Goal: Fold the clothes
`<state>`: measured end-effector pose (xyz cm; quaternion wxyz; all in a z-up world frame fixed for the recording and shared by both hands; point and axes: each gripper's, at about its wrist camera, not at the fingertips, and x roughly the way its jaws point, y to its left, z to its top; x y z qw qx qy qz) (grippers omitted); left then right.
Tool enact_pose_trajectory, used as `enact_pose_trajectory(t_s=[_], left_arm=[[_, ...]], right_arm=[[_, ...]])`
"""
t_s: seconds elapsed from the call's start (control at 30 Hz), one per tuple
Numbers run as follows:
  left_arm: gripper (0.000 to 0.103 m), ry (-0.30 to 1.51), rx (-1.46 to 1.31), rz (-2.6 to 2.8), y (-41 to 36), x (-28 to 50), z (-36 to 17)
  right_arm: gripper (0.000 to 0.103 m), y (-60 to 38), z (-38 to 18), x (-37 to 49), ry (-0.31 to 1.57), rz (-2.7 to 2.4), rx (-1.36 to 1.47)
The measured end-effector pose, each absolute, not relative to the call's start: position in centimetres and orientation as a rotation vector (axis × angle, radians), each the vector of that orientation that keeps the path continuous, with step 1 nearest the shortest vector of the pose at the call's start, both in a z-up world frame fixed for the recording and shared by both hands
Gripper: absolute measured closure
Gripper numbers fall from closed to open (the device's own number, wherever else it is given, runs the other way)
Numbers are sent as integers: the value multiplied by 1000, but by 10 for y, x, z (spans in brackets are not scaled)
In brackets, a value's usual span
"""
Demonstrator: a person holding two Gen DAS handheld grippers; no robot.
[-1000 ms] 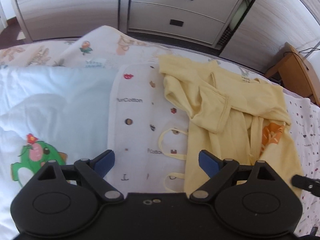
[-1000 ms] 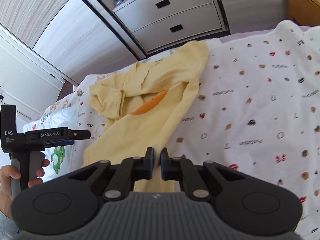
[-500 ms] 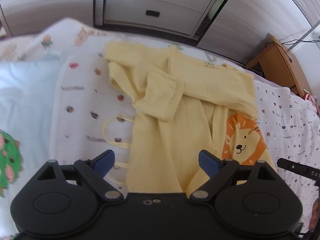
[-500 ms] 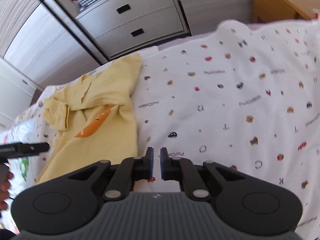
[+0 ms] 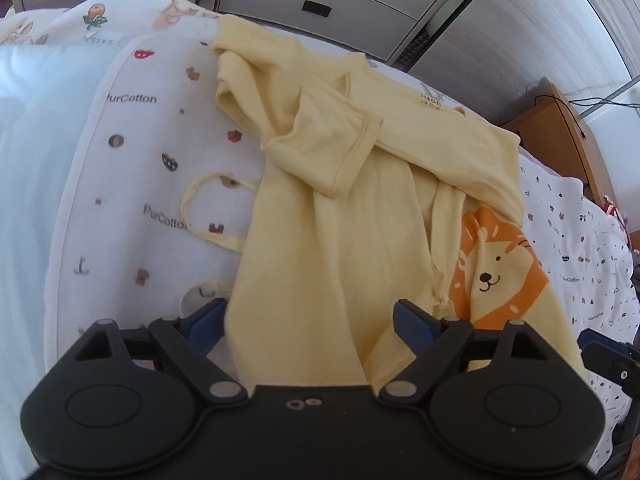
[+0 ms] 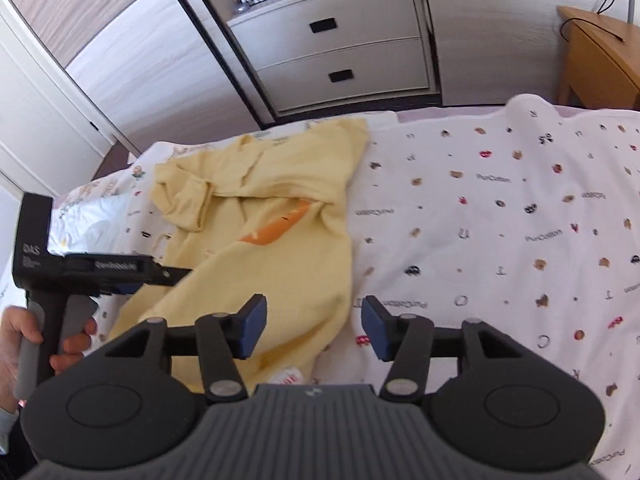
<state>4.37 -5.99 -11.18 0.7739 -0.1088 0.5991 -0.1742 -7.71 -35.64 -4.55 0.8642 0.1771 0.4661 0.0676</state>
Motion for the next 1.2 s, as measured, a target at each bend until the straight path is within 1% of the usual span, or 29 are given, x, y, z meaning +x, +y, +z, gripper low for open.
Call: enact_pose_trajectory(t_s=[0.07,0.1,0.13,0.17,0.33,0.47,0.6,0.8,0.9,0.97,1.03,1.07,1.1,1.13,1.2], left_arm=[[30,1289,-259,-389,-58,39,-110],[63,1287,-258,-390,-58,37,-110],[98,1296,-247,-379,-58,37,-111],[100,1318,-246,-350,-57,39,-115],[101,1321,-299,-387,-47,41,-119],[101,1329,-407,-358,-33,38,-119],[101,1297,-406,-362,-27,24,-103],[101,1329,-465,-302,-1,18,-90],[100,1313,-393,-227,2,16,-89],[88,1341,-341,-159,3,19,-95],[71,1397,-317,-106,8,21,-100],[69,1406,-310,-100,10,19,-99],[65,1399,-309,-103,12,17,-96],[60,1373,-307,-110,14,13,-88],[58,1303,-275,-127,16,2,-67]], right_arm=[[46,-357,-46,-78,972,144,376],[46,-358,-46,-79,971,142,380],[46,-358,-46,-81,970,139,384],[46,-359,-47,-82,969,137,388],[46,-364,-46,-90,960,122,414],[46,-366,-45,-94,956,114,421],[46,-363,-42,-94,961,118,403],[46,-348,-38,-91,990,149,354],[46,-339,-38,-91,1022,174,324],[46,-333,-40,-90,1057,175,291],[42,-329,-42,-90,1101,170,273],[36,-326,-44,-90,1141,182,259],[27,-322,-46,-90,1183,195,243],[23,-316,-49,-90,1233,212,220],[22,-301,-51,-91,1281,243,151]])
